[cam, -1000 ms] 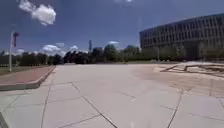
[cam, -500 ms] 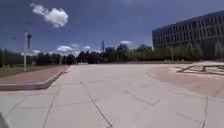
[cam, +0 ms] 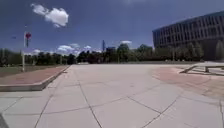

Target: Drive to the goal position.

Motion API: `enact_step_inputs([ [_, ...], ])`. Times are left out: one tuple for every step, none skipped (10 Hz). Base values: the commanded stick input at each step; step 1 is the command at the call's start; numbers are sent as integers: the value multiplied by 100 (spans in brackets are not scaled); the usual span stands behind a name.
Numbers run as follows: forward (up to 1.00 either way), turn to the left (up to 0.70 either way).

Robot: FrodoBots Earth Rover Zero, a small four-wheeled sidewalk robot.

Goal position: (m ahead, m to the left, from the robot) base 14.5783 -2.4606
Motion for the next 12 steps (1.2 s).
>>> enact_step_inputs([
  [50,0],
  [50,0],
  [50,1],
  [50,5],
  [50,47],
  [50,50],
  [50,50],
  [50,21],
  [50,0],
  [50,0],
  [50,0],
  [50,0],
])
